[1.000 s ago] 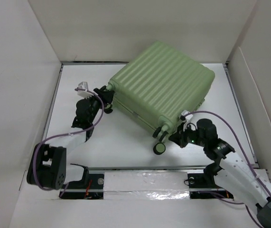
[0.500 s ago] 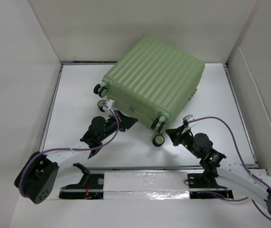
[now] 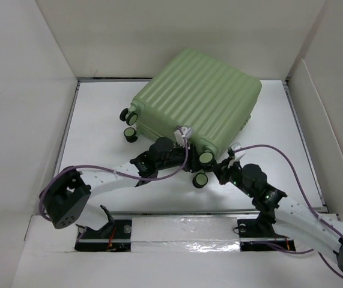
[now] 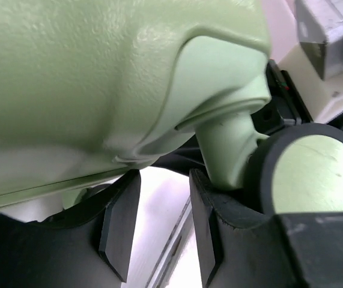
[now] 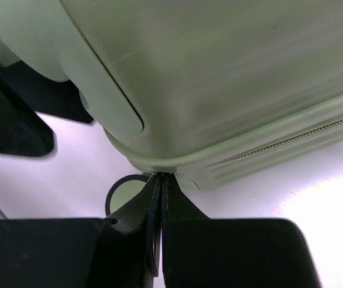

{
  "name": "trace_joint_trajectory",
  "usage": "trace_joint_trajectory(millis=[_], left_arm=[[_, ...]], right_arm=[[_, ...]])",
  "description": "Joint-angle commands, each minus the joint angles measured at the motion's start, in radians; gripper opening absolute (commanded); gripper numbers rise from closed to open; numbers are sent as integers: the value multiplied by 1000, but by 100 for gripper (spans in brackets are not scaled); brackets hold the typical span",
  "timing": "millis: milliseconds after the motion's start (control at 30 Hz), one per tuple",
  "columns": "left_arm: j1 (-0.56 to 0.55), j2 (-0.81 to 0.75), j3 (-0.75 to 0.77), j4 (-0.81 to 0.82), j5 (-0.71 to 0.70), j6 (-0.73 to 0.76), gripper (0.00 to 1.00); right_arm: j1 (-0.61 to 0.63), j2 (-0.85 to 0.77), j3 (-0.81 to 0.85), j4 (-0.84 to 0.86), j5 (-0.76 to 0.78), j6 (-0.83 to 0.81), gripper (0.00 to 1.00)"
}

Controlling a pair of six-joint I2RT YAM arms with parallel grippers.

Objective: Pack the luggage

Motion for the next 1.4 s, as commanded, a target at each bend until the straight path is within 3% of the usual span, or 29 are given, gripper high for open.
trace_joint_trajectory(millis=[0,100,167,267,433,533,667,733,800,900,1000,1100,1200,1233,1300,1367], left_arm=[[-63,69,134,56,93,19,36],[-92,169,262,61,92,21,36],[-92,213,377,73,94,10,36],[-83,309,574,-11,83,19,34],[-74,503,907,-187,141,39,32],[-109,548,954,-228,138,44,32],[-122,510,854,-211,95,18,36],[-88,449,796,-197,138,-5,45],[-67,386,712,-214,167,-20,51],[-53,285,561,-212,164,-4,72],[-7,177,445,-267,68,91,82],[52,79,366,-395,-166,162,90],[151,-7,300,-488,-269,200,91],[171,-31,274,-508,-303,193,89],[226,-132,184,-501,-394,153,86],[271,-208,71,-432,-399,71,78]], right_arm=[[-8,2,64,137,-31,-10,0],[-8,-16,116,66,-10,-17,0],[30,-28,84,110,10,32,0],[109,-18,-3,244,82,78,0],[311,94,-5,377,303,54,0],[336,232,17,522,381,54,0],[336,488,15,863,464,47,0],[336,653,23,1073,464,-6,0],[336,715,26,1130,422,0,0],[336,777,26,1170,411,26,0],[336,751,-44,1224,404,54,0],[336,601,-86,1070,417,101,0],[336,405,-60,792,424,129,0],[336,359,-48,672,426,128,0],[336,279,-36,600,424,100,0],[327,193,-25,523,432,71,0]])
